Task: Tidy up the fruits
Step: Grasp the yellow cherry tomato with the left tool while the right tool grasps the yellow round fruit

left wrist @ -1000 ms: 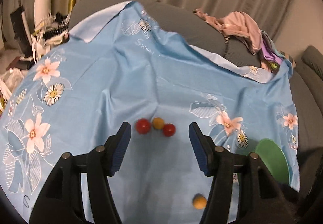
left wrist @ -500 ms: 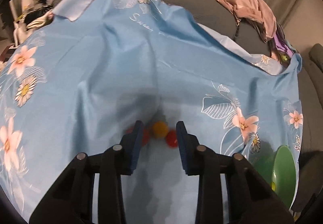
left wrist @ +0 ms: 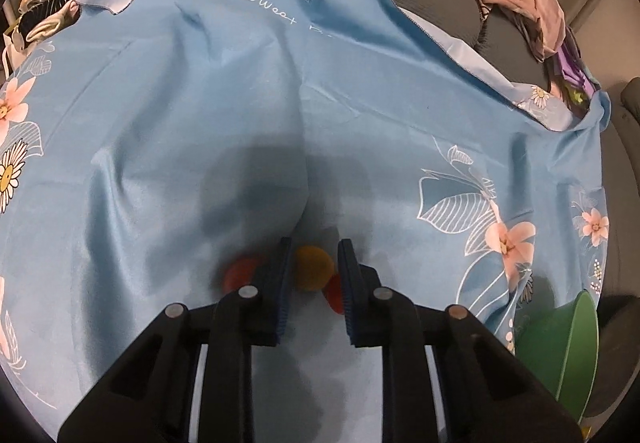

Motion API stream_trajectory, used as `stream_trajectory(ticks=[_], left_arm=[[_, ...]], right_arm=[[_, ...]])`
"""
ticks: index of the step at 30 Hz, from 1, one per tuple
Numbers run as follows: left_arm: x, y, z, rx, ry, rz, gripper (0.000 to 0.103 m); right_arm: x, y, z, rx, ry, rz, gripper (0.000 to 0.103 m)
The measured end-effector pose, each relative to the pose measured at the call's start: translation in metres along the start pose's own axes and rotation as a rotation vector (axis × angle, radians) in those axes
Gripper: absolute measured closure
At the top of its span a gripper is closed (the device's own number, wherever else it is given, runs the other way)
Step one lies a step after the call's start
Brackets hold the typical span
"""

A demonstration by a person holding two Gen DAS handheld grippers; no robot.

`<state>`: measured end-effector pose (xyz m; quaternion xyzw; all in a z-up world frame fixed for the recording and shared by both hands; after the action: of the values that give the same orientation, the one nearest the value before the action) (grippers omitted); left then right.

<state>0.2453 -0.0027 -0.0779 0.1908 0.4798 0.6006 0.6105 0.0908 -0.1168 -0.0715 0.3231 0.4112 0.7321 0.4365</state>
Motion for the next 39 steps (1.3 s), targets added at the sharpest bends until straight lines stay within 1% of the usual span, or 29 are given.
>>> stream_trajectory(ticks=[2, 5, 6, 11, 16, 18, 19, 20, 21, 26, 28, 30, 34, 39], left_arm=[[-0.002, 0.000, -0.001, 0.000, -0.022, 0.022, 0.083], [-0.001, -0.002, 0.000, -0.007, -0.020, 0.040, 0.083], [-0.001, -0.002, 0.000, -0.009, -0.021, 0.046, 0.080], [-0.004, -0.004, 0.000, -0.037, -0.061, 0.108, 0.081], [-0.004, -0.007, 0.000, -0.061, -0.073, 0.142, 0.080], [-0.005, -0.008, -0.001, -0.067, -0.084, 0.161, 0.079], [-0.005, -0.008, -0.001, -0.074, -0.092, 0.171, 0.078], [-0.006, -0.009, -0.001, -0.079, -0.097, 0.174, 0.078], [-0.006, -0.009, -0.001, -0.083, -0.097, 0.176, 0.079], [-0.006, -0.007, -0.001, -0.081, -0.088, 0.184, 0.080], [-0.008, -0.006, -0.003, -0.070, -0.083, 0.172, 0.080], [-0.008, -0.003, -0.002, -0.061, -0.059, 0.143, 0.080], [-0.008, 0.009, 0.002, -0.084, -0.042, 0.141, 0.080], [-0.007, 0.041, 0.005, -0.131, 0.002, 0.092, 0.080]], right_arm=[[-0.001, -0.002, -0.001, 0.006, -0.002, 0.002, 0.066], [0.000, -0.004, -0.003, 0.013, 0.001, -0.006, 0.066], [0.001, -0.005, -0.003, 0.013, 0.005, -0.010, 0.066], [0.002, -0.008, -0.001, 0.017, 0.004, -0.002, 0.069], [0.003, -0.010, 0.000, 0.018, -0.001, -0.007, 0.070], [0.005, -0.011, 0.002, 0.015, -0.013, -0.002, 0.070], [0.004, -0.011, 0.003, 0.013, -0.016, -0.004, 0.071], [0.004, -0.011, 0.003, 0.011, -0.017, -0.007, 0.075], [0.006, -0.010, 0.003, 0.006, -0.018, 0.000, 0.077], [0.005, -0.005, 0.006, -0.014, -0.017, -0.010, 0.078], [0.003, -0.002, 0.007, -0.025, -0.030, -0.002, 0.080], [0.000, 0.003, 0.010, -0.045, -0.042, 0.013, 0.090], [-0.007, 0.007, 0.015, -0.068, -0.057, 0.017, 0.091], [-0.009, 0.014, 0.016, -0.084, -0.090, 0.079, 0.091]])
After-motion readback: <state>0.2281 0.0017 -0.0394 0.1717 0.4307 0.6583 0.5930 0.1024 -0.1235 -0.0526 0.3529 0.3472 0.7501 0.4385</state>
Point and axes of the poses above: each gripper's, at about its wrist camera, not at the fingertips, and y roughly against the way its jaws point, x to its left, z to its top, the point moved 8 cm from there along -y, roughly the way its jaws point, and after that the axes turned 6 degrees about y, right-handed, at the moved point
